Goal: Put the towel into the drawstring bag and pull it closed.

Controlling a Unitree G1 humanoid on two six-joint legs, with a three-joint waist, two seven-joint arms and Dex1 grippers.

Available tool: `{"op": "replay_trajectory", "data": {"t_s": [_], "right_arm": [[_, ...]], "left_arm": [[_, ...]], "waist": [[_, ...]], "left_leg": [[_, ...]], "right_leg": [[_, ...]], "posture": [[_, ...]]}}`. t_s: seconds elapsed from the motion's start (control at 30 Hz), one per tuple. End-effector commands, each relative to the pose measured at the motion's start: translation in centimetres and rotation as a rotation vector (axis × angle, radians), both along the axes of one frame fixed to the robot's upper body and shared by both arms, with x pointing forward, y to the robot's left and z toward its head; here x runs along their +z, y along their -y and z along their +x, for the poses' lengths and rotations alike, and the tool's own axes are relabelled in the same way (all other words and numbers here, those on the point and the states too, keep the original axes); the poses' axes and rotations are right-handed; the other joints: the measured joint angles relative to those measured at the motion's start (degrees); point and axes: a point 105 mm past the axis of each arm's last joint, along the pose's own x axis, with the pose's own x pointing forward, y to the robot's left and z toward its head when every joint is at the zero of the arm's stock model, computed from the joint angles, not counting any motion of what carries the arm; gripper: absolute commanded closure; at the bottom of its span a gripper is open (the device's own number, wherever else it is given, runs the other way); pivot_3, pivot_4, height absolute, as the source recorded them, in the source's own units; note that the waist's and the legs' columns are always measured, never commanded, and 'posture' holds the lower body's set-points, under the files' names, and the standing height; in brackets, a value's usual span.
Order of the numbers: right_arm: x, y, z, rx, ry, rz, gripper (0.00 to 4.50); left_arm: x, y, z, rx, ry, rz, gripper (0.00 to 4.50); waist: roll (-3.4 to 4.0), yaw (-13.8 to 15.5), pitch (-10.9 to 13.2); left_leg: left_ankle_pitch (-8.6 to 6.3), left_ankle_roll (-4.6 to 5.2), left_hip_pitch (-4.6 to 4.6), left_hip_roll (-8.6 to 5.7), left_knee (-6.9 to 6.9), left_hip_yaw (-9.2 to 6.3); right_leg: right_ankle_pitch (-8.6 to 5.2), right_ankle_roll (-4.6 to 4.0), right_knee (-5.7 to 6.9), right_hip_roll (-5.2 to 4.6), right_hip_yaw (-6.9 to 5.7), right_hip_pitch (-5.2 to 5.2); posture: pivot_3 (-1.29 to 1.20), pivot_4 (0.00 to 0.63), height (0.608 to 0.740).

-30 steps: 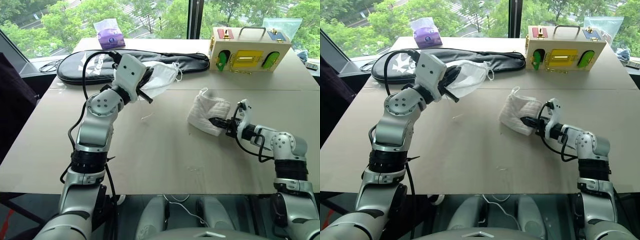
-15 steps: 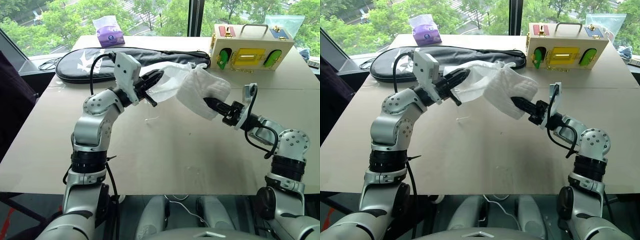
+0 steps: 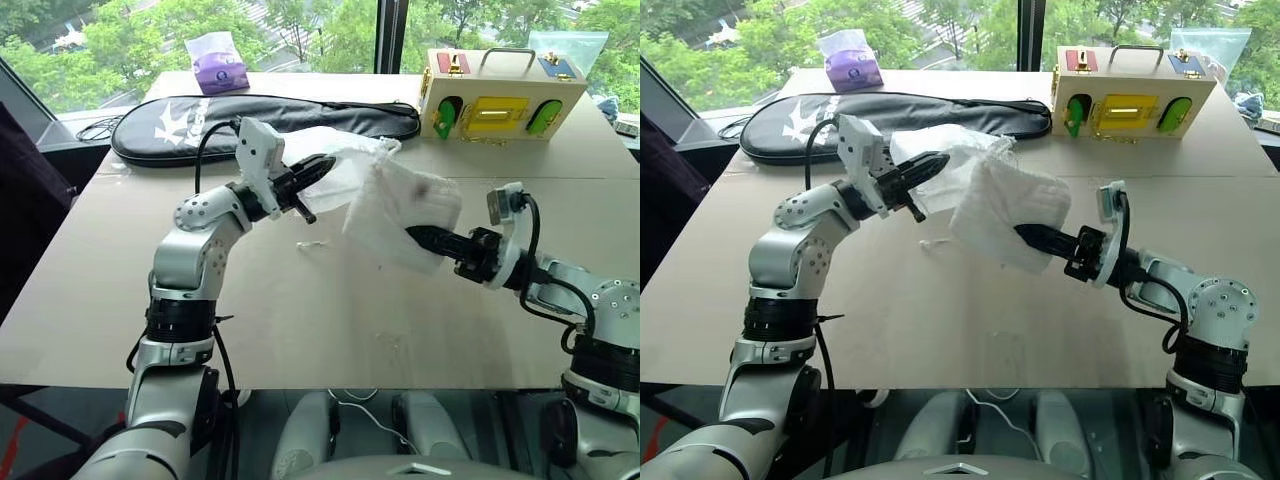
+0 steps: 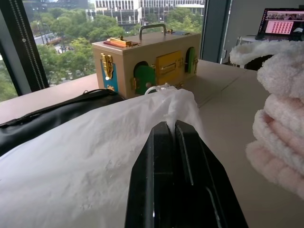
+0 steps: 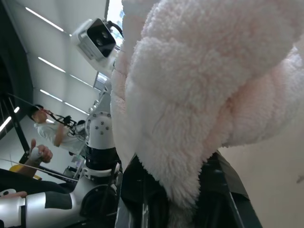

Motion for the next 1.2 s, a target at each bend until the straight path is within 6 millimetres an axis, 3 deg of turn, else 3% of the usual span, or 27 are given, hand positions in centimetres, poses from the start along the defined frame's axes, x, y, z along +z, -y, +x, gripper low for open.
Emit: {"op": "replay_trajectory", "data": {"t_s": [0.03,0.17,0.33,0.43,0.67,0.83,1.03,1.2], "right_arm": [[0.2,-0.8,-0.6,0.039,0.008,0.001,4.44],[-0.2,-1.6,-0.3,0.045,-0.038,-0.001,4.44],[0.8,-2.3,0.5,0.024,-0.08,0.079,4.44],[0.4,-2.5,1.8,-0.06,-0.161,0.096,4.44],[2.5,-2.0,4.6,-0.228,-0.272,0.293,4.44],[2.8,-2.3,5.7,-0.316,-0.344,0.383,4.44],[1.1,-5.2,4.5,-0.279,-0.247,0.165,4.44],[-0.6,-5.5,4.4,-0.29,-0.202,0.012,4.44]], "left_arm": [[0.4,0.7,-0.9,-0.053,0.056,0.015,4.5],[0.1,1.0,-1.6,-0.087,0.065,0.03,4.5],[-1.1,1.4,-2.7,-0.134,0.092,0.098,4.5],[-1.3,1.8,-3.2,-0.161,0.094,0.1,4.5],[-1.8,1.9,-3.9,-0.19,0.07,0.11,4.5],[-1.0,1.7,-3.5,-0.184,0.013,0.047,4.5],[-0.3,2.2,-3.4,-0.205,-0.017,0.005,4.5],[0.9,2.4,-3.2,-0.214,-0.039,-0.061,4.5]], "waist": [[0.0,0.0,0.0],[0.0,0.02,0.0],[0.0,0.06,0.0],[-0.01,0.06,0.0],[0.0,0.02,0.0],[0.01,-0.1,0.0],[0.01,-0.15,0.01],[0.01,-0.12,0.01]], "left_leg": [[0.0,0.0,0.0,0.0,0.0,0.0],[0.0,0.0,0.0,0.0,0.01,0.03],[0.0,0.0,0.0,0.0,0.02,0.03],[0.0,0.0,0.0,0.0,0.02,0.02],[0.0,0.01,-0.01,0.0,0.02,0.05],[0.0,0.01,-0.01,0.02,0.02,0.03],[0.0,0.01,-0.01,0.02,0.02,0.04],[0.0,0.01,-0.01,0.02,0.03,0.02]], "right_leg": [[0.0,0.0,0.0,0.0,0.0,0.0],[0.0,0.0,-0.02,-0.02,0.04,0.0],[0.0,0.0,-0.01,-0.02,0.04,0.0],[0.0,0.0,-0.02,-0.02,0.03,0.01],[0.0,0.0,-0.02,-0.01,0.05,0.01],[0.0,0.0,0.0,0.04,0.04,0.01],[0.0,0.0,-0.01,0.05,0.04,0.01],[0.0,0.0,-0.01,0.06,0.03,0.0]], "posture": [[0.0,0.15,0.74],[0.0,0.15,0.74],[0.0,0.15,0.74],[0.0,0.15,0.74],[0.0,0.15,0.74],[0.0,0.15,0.74],[0.0,0.15,0.74],[0.0,0.15,0.74]]}}
